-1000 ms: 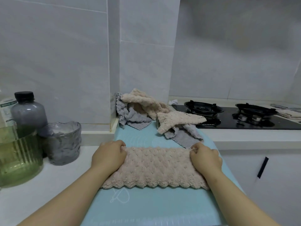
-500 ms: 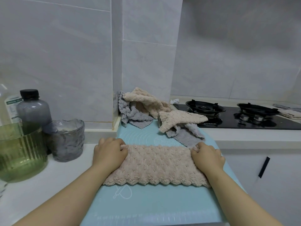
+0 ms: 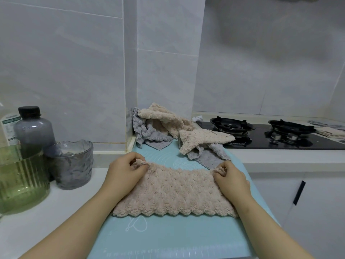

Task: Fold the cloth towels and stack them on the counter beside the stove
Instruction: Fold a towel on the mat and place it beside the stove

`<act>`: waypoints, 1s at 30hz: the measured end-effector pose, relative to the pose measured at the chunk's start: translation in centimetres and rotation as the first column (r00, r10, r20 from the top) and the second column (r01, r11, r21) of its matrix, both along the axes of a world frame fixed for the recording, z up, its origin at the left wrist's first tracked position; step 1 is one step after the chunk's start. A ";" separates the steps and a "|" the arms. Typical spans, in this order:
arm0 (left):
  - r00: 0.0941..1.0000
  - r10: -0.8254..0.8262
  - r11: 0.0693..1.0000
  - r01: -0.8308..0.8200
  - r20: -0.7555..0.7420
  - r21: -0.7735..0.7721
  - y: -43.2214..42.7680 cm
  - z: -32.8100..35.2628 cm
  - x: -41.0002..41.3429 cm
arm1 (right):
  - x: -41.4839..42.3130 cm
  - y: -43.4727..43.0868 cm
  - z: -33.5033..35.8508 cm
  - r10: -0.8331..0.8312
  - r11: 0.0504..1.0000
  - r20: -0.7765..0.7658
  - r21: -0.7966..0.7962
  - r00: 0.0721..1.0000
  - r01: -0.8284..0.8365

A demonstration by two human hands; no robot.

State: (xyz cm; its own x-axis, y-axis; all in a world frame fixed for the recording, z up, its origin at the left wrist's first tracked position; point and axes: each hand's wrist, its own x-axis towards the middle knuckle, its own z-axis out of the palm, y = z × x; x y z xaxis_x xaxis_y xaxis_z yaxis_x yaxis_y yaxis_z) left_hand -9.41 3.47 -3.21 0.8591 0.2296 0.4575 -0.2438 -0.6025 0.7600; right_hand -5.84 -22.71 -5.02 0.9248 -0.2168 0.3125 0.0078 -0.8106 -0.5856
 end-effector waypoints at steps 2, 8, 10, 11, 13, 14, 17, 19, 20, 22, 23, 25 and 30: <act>1.000 -0.015 0.993 0.011 -0.028 -0.115 0.0 -0.1 0.1 | 0.0 0.0 -0.1 0.004 1.000 -0.003 0.005 1.000 -0.004; 0.972 0.032 0.978 -0.078 -0.232 -0.195 1.3 -0.7 0.8 | -0.2 0.0 -0.2 -0.011 0.994 0.049 0.105 0.999 0.006; 0.974 -0.070 0.906 -0.027 -0.215 -0.422 1.4 -0.2 0.7 | -0.3 0.0 -0.1 -0.012 0.989 0.106 0.150 0.994 -0.004; 0.973 -0.095 0.872 -0.019 -0.208 -0.490 1.4 0.0 0.4 | -0.5 0.0 0.1 -0.014 0.985 0.126 0.174 0.992 -0.008; 0.973 -0.009 0.963 -0.054 -0.232 -0.263 1.8 -0.1 0.4 | -0.6 0.0 0.3 -0.007 0.979 0.150 0.204 0.989 -0.024; 0.970 0.092 0.996 -0.089 -0.227 0.023 1.8 -0.2 0.2 | -0.7 0.0 0.4 0.001 0.977 0.154 0.211 0.988 -0.033; 0.995 0.082 0.923 -0.056 -0.052 0.381 1.1 -0.2 -0.2 | -0.9 0.1 0.3 0.011 0.974 0.146 0.224 0.989 -0.044; 1.000 0.017 0.970 -0.012 -0.015 0.245 0.9 -0.3 -0.1 | -0.9 0.1 0.2 0.009 0.974 0.131 0.224 0.991 -0.039; 1.000 0.015 0.993 -0.013 -0.020 0.119 0.8 -0.1 0.0 | -0.8 0.1 0.2 0.009 0.975 0.126 0.218 0.992 -0.037; 0.999 0.005 0.984 -0.014 -0.050 -0.176 0.8 0.2 0.2 | -0.8 0.1 0.3 0.016 0.976 0.123 0.215 0.992 -0.043; 0.998 0.008 0.962 -0.025 -0.064 -0.273 0.9 0.2 0.2 | -0.8 0.0 0.3 0.019 0.975 0.122 0.217 0.992 -0.045; 0.994 0.055 0.962 -0.078 -0.092 -0.263 1.2 -0.1 0.6 | -0.8 0.1 0.4 0.023 0.974 0.115 0.220 0.993 -0.048; 0.972 -0.052 0.975 0.000 -0.229 -0.221 1.6 -0.5 0.4 | -0.9 0.1 0.5 0.024 0.947 0.137 0.314 0.990 -0.066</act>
